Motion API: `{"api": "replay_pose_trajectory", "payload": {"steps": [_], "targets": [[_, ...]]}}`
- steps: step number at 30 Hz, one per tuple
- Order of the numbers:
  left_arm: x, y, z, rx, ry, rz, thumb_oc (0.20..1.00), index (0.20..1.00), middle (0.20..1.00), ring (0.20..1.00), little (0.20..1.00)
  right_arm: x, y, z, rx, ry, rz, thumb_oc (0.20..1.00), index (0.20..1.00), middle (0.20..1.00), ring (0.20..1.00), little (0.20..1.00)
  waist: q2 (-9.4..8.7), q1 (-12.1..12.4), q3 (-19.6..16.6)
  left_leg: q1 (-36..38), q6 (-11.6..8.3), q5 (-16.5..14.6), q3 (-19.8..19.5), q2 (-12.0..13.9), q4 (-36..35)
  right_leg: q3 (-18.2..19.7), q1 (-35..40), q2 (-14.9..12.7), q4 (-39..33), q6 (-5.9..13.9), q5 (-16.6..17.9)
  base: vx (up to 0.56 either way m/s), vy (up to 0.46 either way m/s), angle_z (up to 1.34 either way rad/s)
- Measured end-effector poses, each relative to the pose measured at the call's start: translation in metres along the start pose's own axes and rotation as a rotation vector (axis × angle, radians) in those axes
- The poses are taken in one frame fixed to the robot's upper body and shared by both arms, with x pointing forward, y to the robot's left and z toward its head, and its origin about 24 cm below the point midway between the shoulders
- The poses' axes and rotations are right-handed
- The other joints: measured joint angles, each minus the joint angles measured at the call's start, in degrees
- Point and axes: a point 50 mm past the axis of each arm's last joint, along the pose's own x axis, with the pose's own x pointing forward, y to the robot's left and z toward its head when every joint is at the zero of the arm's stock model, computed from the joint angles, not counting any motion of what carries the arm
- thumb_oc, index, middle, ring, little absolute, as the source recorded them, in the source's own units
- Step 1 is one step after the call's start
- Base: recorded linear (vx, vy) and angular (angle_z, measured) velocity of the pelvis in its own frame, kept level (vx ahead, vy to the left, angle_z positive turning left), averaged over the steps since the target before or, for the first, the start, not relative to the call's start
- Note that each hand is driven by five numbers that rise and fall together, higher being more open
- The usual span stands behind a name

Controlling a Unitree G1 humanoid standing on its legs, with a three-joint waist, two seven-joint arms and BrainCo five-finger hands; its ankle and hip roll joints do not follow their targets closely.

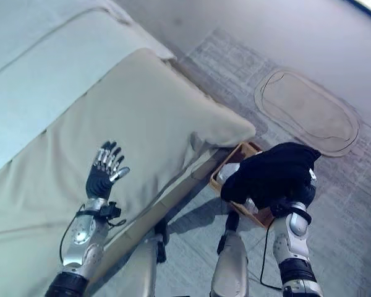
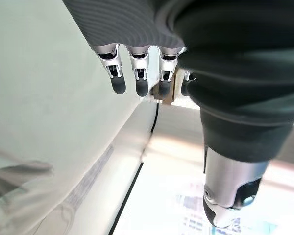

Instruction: Pick up clothes into the bucket

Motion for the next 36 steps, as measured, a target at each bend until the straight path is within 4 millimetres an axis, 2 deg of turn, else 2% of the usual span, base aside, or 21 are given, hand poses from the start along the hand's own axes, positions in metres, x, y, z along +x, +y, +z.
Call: {"api": "replay_pose_trajectory", "payload": {"steps": [3, 9, 14, 18, 24, 27, 29, 32, 36], "targets": [[0.002, -0.003, 0.009, -0.004, -0.046, -0.007, 1.000, 1.000, 1.000, 1.000, 1.000, 0.009, 0.007, 0.008, 0.038, -0.037, -0.019, 0.200, 0.200, 0.200, 0.200, 0.200, -0.14, 0.0, 0.1, -6.1, -0.23, -1.9, -0.7, 0.4, 4.9, 1.5, -6.8, -0.6, 6.3, -0.65, -3.0, -0.07, -0.002, 0.04], [0.006, -0.006, 0.020, 0.002, -0.090, -0.023, 1.000, 1.000, 1.000, 1.000, 1.000, 0.032, 0.019, 0.027, 0.060, -0.102, -0.045, 0.200, 0.200, 0.200, 0.200, 0.200, -0.10, -0.1, 1.8, -14.9, -0.77, -3.1, -1.1, 1.3, 11.8, 3.3, -16.8, -0.8, 14.4, -2.50, -5.3, -0.08, 0.007, -0.05], [0.010, -0.012, 0.032, -0.010, -0.142, -0.054, 1.000, 1.000, 1.000, 1.000, 1.000, 0.044, 0.018, 0.033, 0.035, -0.107, -0.089, 0.200, 0.200, 0.200, 0.200, 0.200, 0.13, 0.2, 2.9, -20.0, -1.20, -3.5, -1.9, 1.9, 14.7, 3.8, -22.1, -0.6, 17.6, -3.42, -6.1, -0.03, 0.020, -0.02], [0.009, -0.022, 0.046, -0.027, -0.191, -0.118, 1.000, 1.000, 1.000, 1.000, 1.000, 0.059, 0.022, 0.044, 0.006, -0.120, -0.103, 0.200, 0.200, 0.200, 0.200, 0.200, 0.89, 1.4, 3.6, -23.6, -1.23, -4.9, -2.0, 2.2, 18.0, 4.8, -25.7, -0.5, 20.2, -3.37, -7.1, 0.02, 0.011, -0.05], [0.007, -0.031, 0.047, -0.040, -0.184, -0.180, 1.000, 1.000, 1.000, 1.000, 1.000, 0.075, 0.029, 0.053, 0.008, -0.108, -0.137, 0.200, 0.200, 0.200, 0.200, 0.200, 1.52, 2.7, 3.9, -27.2, -1.36, -5.0, -2.1, 1.9, 19.6, 5.4, -29.6, -1.0, 22.0, -3.50, -7.3, 0.00, 0.004, 0.01], [0.007, -0.033, 0.046, -0.053, -0.179, -0.191, 1.000, 1.000, 1.000, 1.000, 1.000, 0.078, 0.027, 0.048, -0.096, -0.063, -0.139, 0.200, 0.200, 0.200, 0.200, 0.200, 1.79, 3.1, 4.1, -27.8, -1.42, -5.3, -2.1, 1.6, 20.6, 5.6, -30.3, -1.4, 23.2, -3.82, -7.7, -0.01, 0.004, 0.05], [0.008, -0.036, 0.046, -0.056, -0.180, -0.202, 1.000, 1.000, 1.000, 1.000, 1.000, 0.078, 0.037, 0.043, -0.255, -0.046, -0.062, 0.200, 0.200, 0.200, 0.200, 0.200, 1.82, 3.6, 4.1, -28.2, -1.26, -5.4, -2.1, 1.4, 21.1, 5.7, -30.7, -1.6, 23.7, -3.78, -7.7, 0.00, 0.001, 0.02], [0.008, -0.041, 0.048, -0.066, -0.188, -0.219, 1.000, 1.000, 1.000, 1.000, 1.000, 0.079, 0.052, 0.040, -0.367, -0.046, 0.007, 0.200, 0.200, 0.200, 0.200, 0.200, 1.98, 3.8, 4.2, -28.7, -1.04, -5.6, -2.2, 1.2, 21.7, 5.9, -31.1, -2.0, 24.3, -3.77, -7.8, 0.00, 0.001, 0.02], [0.009, -0.045, 0.055, -0.080, -0.222, -0.233, 1.000, 1.000, 1.000, 1.000, 1.000, 0.090, 0.073, 0.051, -0.486, -0.058, 0.019, 0.200, 0.200, 0.200, 0.200, 0.200, 2.09, 4.8, 4.2, -30.2, -1.01, -5.9, -2.2, 0.9, 22.3, 6.2, -32.7, -2.4, 25.4, -3.95, -8.4, -0.02, 0.012, 0.03]]}}
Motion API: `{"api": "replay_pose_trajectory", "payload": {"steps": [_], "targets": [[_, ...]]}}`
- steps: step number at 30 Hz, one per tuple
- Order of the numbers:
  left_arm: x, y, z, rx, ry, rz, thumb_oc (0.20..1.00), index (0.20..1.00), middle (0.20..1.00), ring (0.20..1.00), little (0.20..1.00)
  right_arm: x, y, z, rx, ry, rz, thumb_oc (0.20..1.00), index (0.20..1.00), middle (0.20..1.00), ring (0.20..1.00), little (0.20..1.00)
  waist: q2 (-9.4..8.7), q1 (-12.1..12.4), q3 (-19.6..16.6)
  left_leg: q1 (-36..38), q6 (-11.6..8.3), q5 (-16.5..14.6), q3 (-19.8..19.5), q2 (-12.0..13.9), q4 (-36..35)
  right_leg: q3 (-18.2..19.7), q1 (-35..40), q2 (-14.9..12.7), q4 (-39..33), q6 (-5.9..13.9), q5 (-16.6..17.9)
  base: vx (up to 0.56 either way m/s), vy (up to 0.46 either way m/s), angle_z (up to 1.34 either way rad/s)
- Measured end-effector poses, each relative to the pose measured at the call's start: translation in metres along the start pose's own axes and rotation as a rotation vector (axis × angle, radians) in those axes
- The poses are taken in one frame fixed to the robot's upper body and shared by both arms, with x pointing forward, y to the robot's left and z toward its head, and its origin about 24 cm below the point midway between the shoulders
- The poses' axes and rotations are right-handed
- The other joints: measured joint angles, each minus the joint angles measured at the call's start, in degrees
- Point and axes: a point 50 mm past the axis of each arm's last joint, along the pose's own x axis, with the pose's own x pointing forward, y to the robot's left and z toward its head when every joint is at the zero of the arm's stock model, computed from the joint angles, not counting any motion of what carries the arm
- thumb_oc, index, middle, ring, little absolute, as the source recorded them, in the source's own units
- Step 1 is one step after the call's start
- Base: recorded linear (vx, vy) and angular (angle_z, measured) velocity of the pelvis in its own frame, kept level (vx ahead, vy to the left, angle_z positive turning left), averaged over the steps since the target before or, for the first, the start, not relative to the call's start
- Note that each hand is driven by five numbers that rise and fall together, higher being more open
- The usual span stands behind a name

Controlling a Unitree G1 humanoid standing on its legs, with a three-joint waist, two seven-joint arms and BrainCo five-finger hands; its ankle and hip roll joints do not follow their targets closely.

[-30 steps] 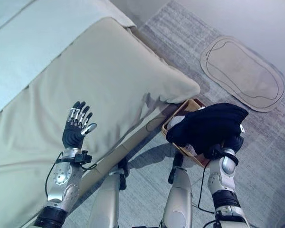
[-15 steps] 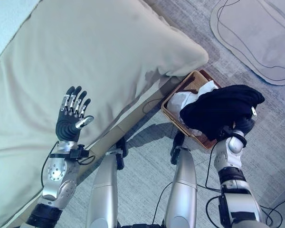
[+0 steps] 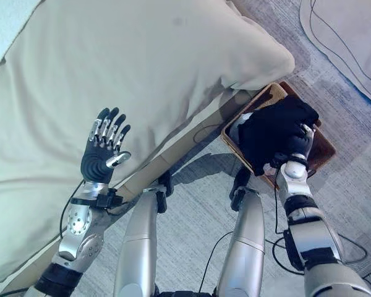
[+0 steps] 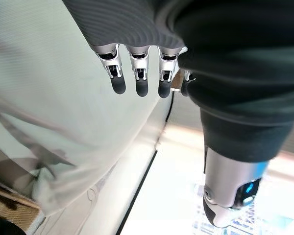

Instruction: Pick up clothes into the bucket

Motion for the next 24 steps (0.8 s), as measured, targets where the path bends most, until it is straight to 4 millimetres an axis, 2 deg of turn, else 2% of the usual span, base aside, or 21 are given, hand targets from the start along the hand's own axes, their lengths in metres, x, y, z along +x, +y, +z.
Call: {"api": "replay_pose_trajectory", "payload": {"steps": [4, 8, 15, 24], "targets": [[0.001, -0.007, -0.001, -0.021, 0.002, -0.006, 1.000, 1.000, 1.000, 1.000, 1.000, 0.011, 0.014, 0.021, -0.279, -0.045, 0.018, 0.200, 0.200, 0.200, 0.200, 0.200, 0.05, 0.3, 0.0, -2.0, 0.02, 0.0, -0.2, -0.1, 0.9, 0.1, -1.8, -0.2, 0.8, 0.05, -0.1, -0.01, 0.008, 0.02], [0.006, -0.008, 0.001, -0.025, -0.015, 0.015, 1.000, 1.000, 1.000, 1.000, 1.000, 0.012, 0.010, 0.017, -0.375, 0.001, -0.021, 0.200, 0.200, 0.200, 0.200, 0.200, 0.08, 1.4, 0.0, -2.9, 0.02, 0.0, -0.4, -0.5, 1.6, 0.2, -2.6, -0.6, 1.4, -0.20, -0.1, 0.00, 0.007, 0.03], [0.008, -0.008, 0.003, -0.024, -0.023, 0.030, 1.000, 1.000, 1.000, 1.000, 1.000, 0.010, -0.005, -0.002, -0.424, 0.107, -0.065, 0.200, 0.200, 0.200, 0.200, 0.200, 0.09, 1.2, 0.0, -4.3, 0.42, -0.3, -0.4, -0.9, 2.8, 0.3, -3.4, -1.1, 1.5, -0.19, -0.1, 0.00, 0.001, 0.01], [0.010, -0.006, 0.006, -0.008, -0.031, 0.023, 1.000, 1.000, 1.000, 1.000, 1.000, 0.003, -0.034, -0.029, -0.350, 0.256, -0.166, 0.200, 0.200, 0.200, 0.200, 0.200, 0.12, 1.1, 0.1, -4.9, 0.59, -1.1, 0.0, -0.8, 3.8, 1.3, -4.5, -1.0, 2.3, 0.24, -0.4, 0.00, 0.002, -0.01]]}}
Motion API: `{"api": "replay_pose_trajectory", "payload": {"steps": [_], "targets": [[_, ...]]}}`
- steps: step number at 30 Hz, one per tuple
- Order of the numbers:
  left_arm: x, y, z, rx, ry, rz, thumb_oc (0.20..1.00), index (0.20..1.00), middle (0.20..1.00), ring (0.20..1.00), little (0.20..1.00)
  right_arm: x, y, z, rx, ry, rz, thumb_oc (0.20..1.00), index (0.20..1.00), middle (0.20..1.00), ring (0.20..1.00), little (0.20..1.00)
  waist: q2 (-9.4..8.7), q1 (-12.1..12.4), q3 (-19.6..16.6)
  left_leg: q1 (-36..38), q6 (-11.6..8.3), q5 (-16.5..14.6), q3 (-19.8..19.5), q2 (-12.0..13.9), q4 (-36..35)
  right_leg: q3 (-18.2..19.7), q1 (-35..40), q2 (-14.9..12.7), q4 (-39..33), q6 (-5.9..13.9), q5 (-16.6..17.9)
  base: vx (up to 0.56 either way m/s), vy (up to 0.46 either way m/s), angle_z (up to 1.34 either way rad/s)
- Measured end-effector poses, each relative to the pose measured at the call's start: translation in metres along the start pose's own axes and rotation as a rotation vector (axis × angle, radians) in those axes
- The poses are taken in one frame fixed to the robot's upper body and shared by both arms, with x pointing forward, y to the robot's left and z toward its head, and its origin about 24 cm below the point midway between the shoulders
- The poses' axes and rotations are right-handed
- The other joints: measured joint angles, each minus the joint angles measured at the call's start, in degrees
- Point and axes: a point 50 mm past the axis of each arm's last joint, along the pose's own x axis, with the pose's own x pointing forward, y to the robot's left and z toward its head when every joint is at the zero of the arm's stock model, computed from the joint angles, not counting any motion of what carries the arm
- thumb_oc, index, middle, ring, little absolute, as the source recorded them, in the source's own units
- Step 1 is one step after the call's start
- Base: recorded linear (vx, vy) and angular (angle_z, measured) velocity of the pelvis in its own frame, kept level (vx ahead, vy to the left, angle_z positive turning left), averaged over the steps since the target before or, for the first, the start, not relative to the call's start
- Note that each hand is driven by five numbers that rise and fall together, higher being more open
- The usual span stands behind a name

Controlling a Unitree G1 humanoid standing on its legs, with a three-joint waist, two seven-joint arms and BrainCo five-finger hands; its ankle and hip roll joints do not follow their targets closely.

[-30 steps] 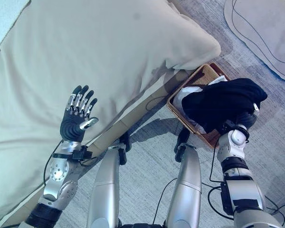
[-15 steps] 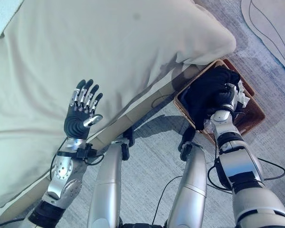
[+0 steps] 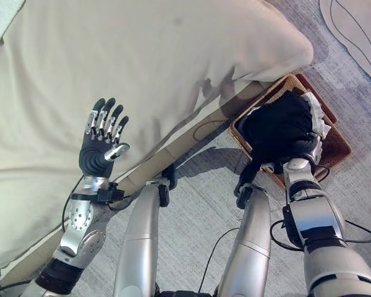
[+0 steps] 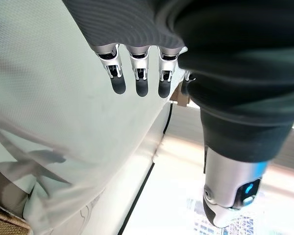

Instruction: Pick up clothes into the bucket

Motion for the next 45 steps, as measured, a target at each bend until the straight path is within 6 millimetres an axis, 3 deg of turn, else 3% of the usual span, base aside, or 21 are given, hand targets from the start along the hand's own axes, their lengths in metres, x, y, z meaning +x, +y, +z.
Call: {"api": "replay_pose_trajectory", "payload": {"steps": [6, 11, 19, 21, 22, 23, 34, 45], "targets": [[0.002, 0.002, 0.004, 0.012, -0.012, -0.005, 1.000, 1.000, 1.000, 1.000, 1.000, 0.001, -0.021, -0.040, 0.171, 0.184, -0.088, 0.200, 0.200, 0.200, 0.200, 0.200, 0.00, -0.1, 0.0, -0.8, 0.03, -0.2, 0.0, 0.0, 0.7, 0.3, -0.8, 0.0, 0.6, -0.08, 0.0, 0.00, 0.000, 0.00], [0.003, 0.001, 0.008, 0.013, -0.025, -0.016, 1.000, 1.000, 1.000, 1.000, 1.000, 0.002, -0.030, -0.048, 0.309, 0.253, -0.139, 0.200, 0.200, 0.200, 0.200, 0.200, 0.00, 0.0, 0.0, -0.8, -0.06, -0.3, 0.1, 0.0, 0.8, 0.3, -0.9, 0.0, 0.6, -0.15, -0.1, 0.00, 0.000, 0.00], [0.003, 0.000, 0.010, 0.011, -0.034, -0.026, 1.000, 1.000, 1.000, 1.000, 1.000, 0.009, -0.037, -0.026, 0.403, 0.162, -0.158, 0.200, 0.200, 0.200, 0.200, 0.200, 0.00, 0.0, 0.0, -1.0, -0.22, -0.5, 0.2, 0.1, 0.8, 0.6, -1.5, 0.2, 0.6, -0.12, -0.1, 0.00, 0.000, 0.00], [0.003, 0.001, 0.011, -0.007, -0.032, -0.016, 1.000, 1.000, 1.000, 1.000, 1.000, 0.010, -0.036, -0.018, 0.405, 0.130, -0.149, 0.244, 0.244, 0.244, 0.244, 0.244, 0.01, -0.1, 0.0, -1.3, -0.23, -0.5, 0.2, 0.2, 0.9, 0.6, -1.7, 0.3, 0.6, -0.14, -0.1, 0.00, 0.000, 0.00], [0.003, 0.002, 0.010, -0.012, -0.031, -0.013, 1.000, 1.000, 1.000, 1.000, 1.000, 0.010, -0.035, -0.014, 0.404, 0.107, -0.142, 0.567, 0.567, 0.567, 0.567, 0.567, 0.01, -0.1, 0.0, -1.6, -0.23, -0.5, 0.2, 0.2, 1.1, 0.6, -1.9, 0.4, 0.6, -0.15, -0.1, 0.00, 0.000, 0.00], [0.003, 0.002, 0.010, -0.012, -0.030, -0.012, 1.000, 1.000, 1.000, 1.000, 1.000, 0.011, -0.035, -0.011, 0.408, 0.096, -0.139, 1.000, 1.000, 1.000, 1.000, 1.000, 0.01, -0.1, 0.0, -1.7, -0.21, -0.5, 0.2, 0.2, 1.3, 0.6, -2.0, 0.4, 0.6, -0.16, 0.0, 0.00, 0.000, 0.00], [0.003, 0.002, 0.010, -0.019, -0.028, -0.018, 1.000, 1.000, 1.000, 1.000, 1.000, 0.012, -0.033, 0.006, 0.292, -0.010, -0.108, 1.000, 1.000, 1.000, 1.000, 1.000, 0.01, 0.0, 0.0, -1.9, -0.08, -0.8, 0.3, 0.2, 1.3, 0.6, -2.0, 0.4, 0.4, -0.14, -0.1, 0.00, 0.000, 0.00], [0.004, 0.006, 0.013, -0.030, -0.039, -0.014, 1.000, 1.000, 1.000, 1.000, 1.000, 0.010, -0.033, -0.016, 0.205, 0.055, -0.086, 1.000, 1.000, 1.000, 1.000, 1.000, 0.01, -0.1, 0.0, -1.9, -0.07, -0.7, 0.3, 0.1, 0.4, 0.3, -1.8, 0.3, -0.4, 0.24, 0.2, 0.00, 0.000, 0.00]]}}
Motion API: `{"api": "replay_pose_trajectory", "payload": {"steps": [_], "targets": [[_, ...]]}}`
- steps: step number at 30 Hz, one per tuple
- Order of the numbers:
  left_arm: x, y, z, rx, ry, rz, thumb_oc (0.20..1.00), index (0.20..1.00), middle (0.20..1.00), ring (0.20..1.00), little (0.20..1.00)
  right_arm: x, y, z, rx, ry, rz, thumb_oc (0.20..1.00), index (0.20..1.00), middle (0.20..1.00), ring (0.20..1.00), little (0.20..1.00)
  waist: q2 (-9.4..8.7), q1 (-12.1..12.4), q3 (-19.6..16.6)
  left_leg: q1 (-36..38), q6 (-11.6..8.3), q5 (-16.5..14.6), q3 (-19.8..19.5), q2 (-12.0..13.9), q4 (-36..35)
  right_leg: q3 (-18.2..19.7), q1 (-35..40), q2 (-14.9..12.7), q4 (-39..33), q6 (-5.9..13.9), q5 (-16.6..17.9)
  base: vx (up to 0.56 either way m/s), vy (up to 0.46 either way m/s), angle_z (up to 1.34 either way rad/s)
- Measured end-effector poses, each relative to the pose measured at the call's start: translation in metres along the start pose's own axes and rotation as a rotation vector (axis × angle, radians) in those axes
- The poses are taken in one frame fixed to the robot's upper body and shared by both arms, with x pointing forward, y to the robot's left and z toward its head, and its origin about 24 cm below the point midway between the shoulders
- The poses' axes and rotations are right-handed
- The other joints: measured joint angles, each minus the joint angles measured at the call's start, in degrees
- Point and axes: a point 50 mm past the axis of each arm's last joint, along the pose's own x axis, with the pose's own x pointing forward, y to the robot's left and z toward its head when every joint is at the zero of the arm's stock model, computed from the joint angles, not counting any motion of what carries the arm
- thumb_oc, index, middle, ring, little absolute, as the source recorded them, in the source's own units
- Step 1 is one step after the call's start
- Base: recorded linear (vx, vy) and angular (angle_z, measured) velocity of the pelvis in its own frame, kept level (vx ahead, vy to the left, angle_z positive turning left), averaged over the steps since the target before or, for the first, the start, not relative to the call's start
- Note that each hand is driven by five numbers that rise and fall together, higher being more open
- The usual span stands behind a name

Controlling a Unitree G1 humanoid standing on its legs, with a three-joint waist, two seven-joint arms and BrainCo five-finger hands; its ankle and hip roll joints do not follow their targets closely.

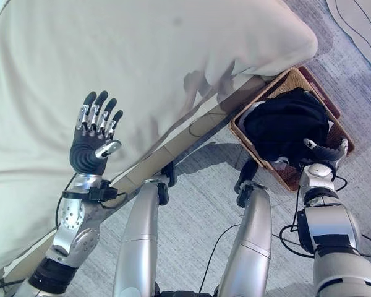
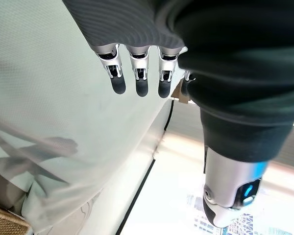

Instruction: Pick up clothes into the bucket

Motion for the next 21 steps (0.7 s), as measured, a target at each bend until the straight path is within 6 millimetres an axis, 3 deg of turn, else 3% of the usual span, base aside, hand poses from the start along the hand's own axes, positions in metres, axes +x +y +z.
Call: {"api": "replay_pose_trajectory", "payload": {"steps": [5, 9, 12, 13, 17, 21], "targets": [[0.001, 0.000, 0.000, -0.002, -0.003, 0.000, 1.000, 1.000, 1.000, 1.000, 1.000, -0.005, 0.008, -0.007, 0.000, 0.005, 0.028, 1.000, 1.000, 1.000, 1.000, 1.000, -0.01, -0.4, 0.0, 2.1, -0.13, 0.3, 0.2, 0.0, -1.3, -0.3, 2.5, 0.2, -1.9, 0.44, 0.7, -0.01, 0.000, -0.01], [0.003, -0.002, 0.000, -0.011, -0.014, 0.001, 1.000, 1.000, 1.000, 1.000, 1.000, -0.017, 0.028, -0.007, 0.082, -0.050, 0.100, 1.000, 1.000, 1.000, 1.000, 1.000, -0.11, -1.6, -0.3, 6.5, 1.50, 1.4, 1.4, 0.2, -6.5, -1.0, 6.7, 1.0, -7.4, 0.97, 3.3, -0.02, -0.002, -0.07], [0.003, -0.001, 0.000, -0.017, -0.025, 0.015, 1.000, 1.000, 1.000, 1.000, 1.000, -0.025, 0.036, -0.013, 0.108, -0.068, 0.134, 1.000, 1.000, 1.000, 1.000, 1.000, -0.13, -3.0, -1.6, 8.9, 1.61, 2.4, 1.7, 0.2, -9.6, -1.7, 9.1, 1.1, -10.5, 1.38, 4.4, -0.06, -0.013, -0.04], [0.004, 0.002, -0.006, -0.019, -0.014, 0.038, 1.000, 1.000, 1.000, 1.000, 1.000, -0.033, 0.040, -0.019, 0.133, -0.090, 0.159, 1.000, 1.000, 1.000, 1.000, 1.000, -0.21, -3.0, -1.6, 11.5, 0.98, 4.4, 1.7, 0.1, -12.5, -2.1, 11.6, 1.8, -13.2, 1.48, 5.7, 0.01, -0.022, -0.04], [-0.005, 0.011, -0.013, -0.006, 0.022, 0.086, 1.000, 1.000, 1.000, 1.000, 1.000, -0.051, 0.042, -0.046, 0.165, -0.077, 0.192, 1.000, 1.000, 1.000, 1.000, 1.000, -0.74, -5.1, -4.8, 16.3, 0.74, 5.7, 1.9, 0.0, -17.7, -3.3, 15.9, 2.3, -16.9, 1.81, 6.2, 0.03, -0.033, -0.02], [-0.018, 0.026, -0.030, 0.020, 0.096, 0.171, 1.000, 1.000, 1.000, 1.000, 1.000, -0.072, 0.041, -0.057, 0.199, -0.137, 0.253, 1.000, 1.000, 1.000, 1.000, 1.000, -1.04, -5.7, -5.1, 24.7, 0.54, 7.4, 2.4, 0.3, -23.7, -4.4, 24.0, 3.6, -22.2, 2.01, 7.6, 0.05, -0.042, -0.08]]}}
